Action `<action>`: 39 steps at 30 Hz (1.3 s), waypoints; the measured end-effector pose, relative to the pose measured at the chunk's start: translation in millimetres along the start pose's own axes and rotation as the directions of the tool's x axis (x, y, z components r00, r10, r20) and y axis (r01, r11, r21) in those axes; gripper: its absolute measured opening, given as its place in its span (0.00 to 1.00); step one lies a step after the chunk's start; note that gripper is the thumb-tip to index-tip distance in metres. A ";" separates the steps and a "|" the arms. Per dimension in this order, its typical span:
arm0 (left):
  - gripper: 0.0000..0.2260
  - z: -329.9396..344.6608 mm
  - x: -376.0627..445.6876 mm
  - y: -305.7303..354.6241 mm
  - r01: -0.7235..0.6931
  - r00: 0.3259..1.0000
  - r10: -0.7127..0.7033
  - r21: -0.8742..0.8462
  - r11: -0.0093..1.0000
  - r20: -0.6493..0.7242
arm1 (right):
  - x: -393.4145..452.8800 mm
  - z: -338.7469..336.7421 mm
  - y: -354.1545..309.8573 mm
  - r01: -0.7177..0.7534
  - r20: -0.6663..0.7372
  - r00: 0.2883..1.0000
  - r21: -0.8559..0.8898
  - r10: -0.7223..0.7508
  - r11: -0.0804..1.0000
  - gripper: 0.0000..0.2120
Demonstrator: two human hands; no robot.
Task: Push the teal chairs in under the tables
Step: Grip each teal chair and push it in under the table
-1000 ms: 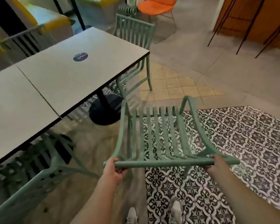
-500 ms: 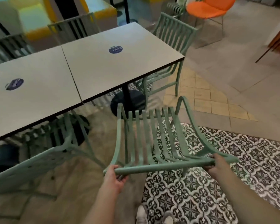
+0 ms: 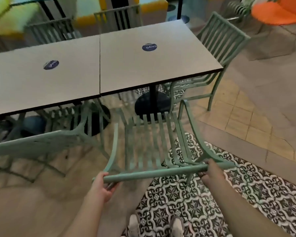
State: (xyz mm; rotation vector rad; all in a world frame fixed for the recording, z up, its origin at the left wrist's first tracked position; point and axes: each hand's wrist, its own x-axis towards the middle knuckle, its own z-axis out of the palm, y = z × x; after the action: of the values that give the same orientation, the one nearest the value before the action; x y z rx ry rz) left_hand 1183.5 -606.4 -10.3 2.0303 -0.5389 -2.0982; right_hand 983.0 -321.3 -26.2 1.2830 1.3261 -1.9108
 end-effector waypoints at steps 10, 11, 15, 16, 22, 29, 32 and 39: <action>0.29 -15.7 -16.5 13.5 -0.556 0.523 0.734 0.826 -0.092 0.433 | -20.5 -38.4 -25.4 0.690 0.288 0.523 -0.696 -0.802 0.200 0.46; 0.28 -13.2 -15.9 9.5 -0.530 0.460 0.655 0.777 -0.339 0.600 | -12.4 -46.1 -31.1 0.709 0.493 0.410 -0.702 -0.767 -0.072 0.44; 0.27 9.0 -15.5 -24.4 -0.376 0.443 0.228 0.410 -0.831 0.867 | -1.5 -42.8 -34.1 0.572 0.846 0.474 -0.506 -0.244 -0.646 0.37; 0.25 14.6 -16.3 -33.5 -0.362 0.477 0.182 0.381 -0.851 0.860 | -5.2 -37.7 -31.5 0.542 0.853 0.504 -0.432 -0.132 -0.721 0.39; 0.18 21.1 -14.6 -40.8 -0.352 0.473 0.179 0.371 -0.859 0.863 | -7.4 -24.5 -14.5 0.545 0.904 0.427 -0.276 -0.021 -0.792 0.50; 0.20 18.5 -2.6 -31.0 -0.386 0.421 0.169 0.345 -0.856 0.891 | -4.2 -16.1 -15.2 0.584 0.921 0.391 -0.248 0.000 -0.773 0.53; 0.16 22.5 -0.2 -19.8 -0.399 0.445 0.179 0.373 -0.838 0.878 | -5.0 -3.0 -14.2 0.594 0.919 0.394 -0.259 -0.006 -0.761 0.55; 0.15 34.3 11.7 5.1 -0.365 0.451 0.207 0.391 -0.845 0.868 | -1.7 35.0 -18.0 0.598 0.913 0.408 -0.253 0.017 -0.760 0.41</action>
State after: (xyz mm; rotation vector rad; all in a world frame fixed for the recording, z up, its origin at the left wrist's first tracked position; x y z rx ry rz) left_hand 1148.3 -610.8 -19.0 0.4503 -3.4463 -0.1260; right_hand 954.9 -345.6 -13.4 -1.2380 2.4908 -0.0880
